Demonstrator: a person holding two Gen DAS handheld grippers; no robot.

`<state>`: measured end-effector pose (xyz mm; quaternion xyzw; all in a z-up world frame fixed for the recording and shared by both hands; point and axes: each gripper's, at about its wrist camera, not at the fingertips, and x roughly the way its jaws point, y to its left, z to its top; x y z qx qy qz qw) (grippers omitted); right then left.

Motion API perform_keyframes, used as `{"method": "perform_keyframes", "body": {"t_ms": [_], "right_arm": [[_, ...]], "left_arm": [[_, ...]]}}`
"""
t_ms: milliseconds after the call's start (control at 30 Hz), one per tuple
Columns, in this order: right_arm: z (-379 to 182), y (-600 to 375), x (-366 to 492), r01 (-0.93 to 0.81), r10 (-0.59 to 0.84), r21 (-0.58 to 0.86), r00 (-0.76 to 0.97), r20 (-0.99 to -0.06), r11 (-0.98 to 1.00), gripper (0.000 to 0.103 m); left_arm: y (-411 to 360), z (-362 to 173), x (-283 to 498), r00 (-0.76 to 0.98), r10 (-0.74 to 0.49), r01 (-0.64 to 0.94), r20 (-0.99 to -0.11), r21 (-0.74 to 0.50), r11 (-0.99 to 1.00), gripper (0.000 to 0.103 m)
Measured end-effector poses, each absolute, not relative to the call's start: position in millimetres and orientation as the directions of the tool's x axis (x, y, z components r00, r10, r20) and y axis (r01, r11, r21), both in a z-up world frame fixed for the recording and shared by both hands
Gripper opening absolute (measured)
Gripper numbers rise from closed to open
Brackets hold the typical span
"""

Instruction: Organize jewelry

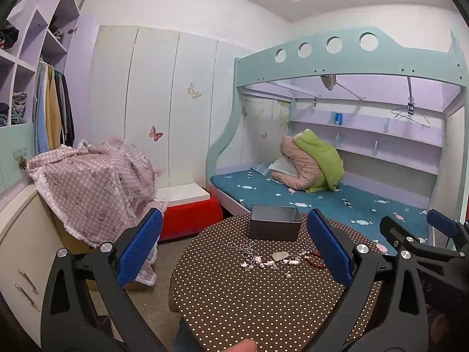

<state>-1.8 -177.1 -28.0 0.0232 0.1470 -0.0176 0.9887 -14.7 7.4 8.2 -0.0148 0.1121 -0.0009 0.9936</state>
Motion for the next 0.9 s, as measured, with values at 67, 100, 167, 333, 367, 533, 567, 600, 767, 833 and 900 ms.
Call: {"method": "perform_keyframes", "body": {"t_ms": [67, 100, 167, 333, 367, 533, 567, 600, 767, 833, 900], "right_arm": [[-26, -176, 0, 0.039, -0.026, 0.038, 0.956, -0.292, 0.999, 0.096], [-26, -176, 0, 0.037, -0.024, 0.038, 0.956, -0.292, 0.999, 0.096], [-25, -176, 1, 0.036, -0.025, 0.035, 0.956, -0.292, 0.999, 0.096], [-24, -175, 1, 0.034, -0.022, 0.034, 0.957, -0.289, 0.999, 0.096], [-23, -174, 1, 0.033, -0.023, 0.033, 0.957, -0.288, 0.999, 0.096], [-24, -175, 0, 0.029, -0.019, 0.032, 0.958, -0.288, 0.999, 0.096], [-24, -175, 0, 0.029, -0.02, 0.029, 0.958, -0.287, 0.999, 0.096], [-23, -176, 0, 0.03, -0.02, 0.03, 0.958, -0.288, 0.999, 0.096], [-23, -175, 0, 0.029, -0.02, 0.03, 0.958, -0.287, 0.999, 0.096], [-22, -173, 2, 0.029, -0.019, 0.03, 0.957, -0.288, 0.999, 0.096], [-22, -173, 3, 0.027, -0.018, 0.029, 0.958, -0.287, 0.999, 0.096]], "left_arm": [[7, 8, -15, 0.975, -0.005, -0.001, -0.221, -0.028, 1.0, 0.098], [7, 8, -16, 0.975, -0.003, -0.003, -0.221, -0.027, 1.0, 0.098], [11, 10, -12, 0.975, -0.007, 0.0, -0.224, -0.031, 1.0, 0.098], [13, 11, -12, 0.975, -0.006, -0.001, -0.224, -0.032, 0.999, 0.098], [14, 11, -11, 0.975, -0.005, -0.002, -0.223, -0.033, 0.999, 0.098], [15, 11, -10, 0.975, -0.001, -0.006, -0.223, -0.032, 0.999, 0.098], [16, 12, -10, 0.975, -0.003, -0.004, -0.223, -0.032, 0.999, 0.098], [16, 12, -10, 0.975, -0.002, -0.005, -0.224, -0.031, 1.0, 0.098], [21, 12, -8, 0.974, 0.004, -0.011, -0.226, -0.029, 1.0, 0.098], [23, 12, -6, 0.974, 0.009, -0.016, -0.227, -0.029, 0.999, 0.098], [20, 9, -6, 0.974, 0.017, -0.024, -0.228, -0.029, 0.999, 0.098]]}}
